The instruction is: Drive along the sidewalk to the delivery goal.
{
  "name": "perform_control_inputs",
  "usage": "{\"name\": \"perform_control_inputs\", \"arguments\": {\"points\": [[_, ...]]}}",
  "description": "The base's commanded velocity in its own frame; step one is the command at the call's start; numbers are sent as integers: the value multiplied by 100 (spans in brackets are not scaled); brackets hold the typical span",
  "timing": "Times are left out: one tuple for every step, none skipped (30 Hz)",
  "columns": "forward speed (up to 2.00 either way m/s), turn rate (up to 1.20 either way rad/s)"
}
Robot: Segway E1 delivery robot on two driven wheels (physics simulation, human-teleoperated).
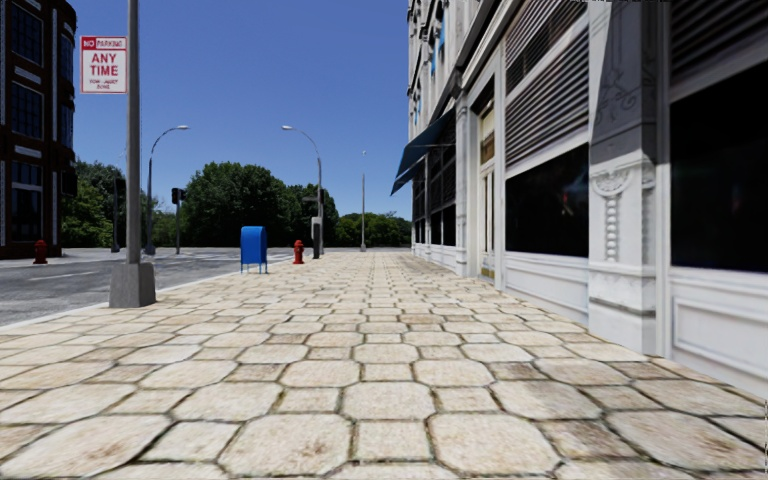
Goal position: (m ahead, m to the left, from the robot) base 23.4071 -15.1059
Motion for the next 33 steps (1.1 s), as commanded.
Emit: {"name": "perform_control_inputs", "arguments": {"points": [[200,0],[200,0],[200,0],[200,0],[200,0],[200,0],[200,0],[200,0],[200,0],[200,0],[200,0],[200,0],[200,0],[200,0],[200,0],[200,0],[200,0],[200,0],[200,0],[200,0],[200,0],[200,0],[200,0],[200,0],[200,0],[200,0],[200,0],[200,0],[200,0],[200,0],[200,0],[200,0],[200,0]]}}
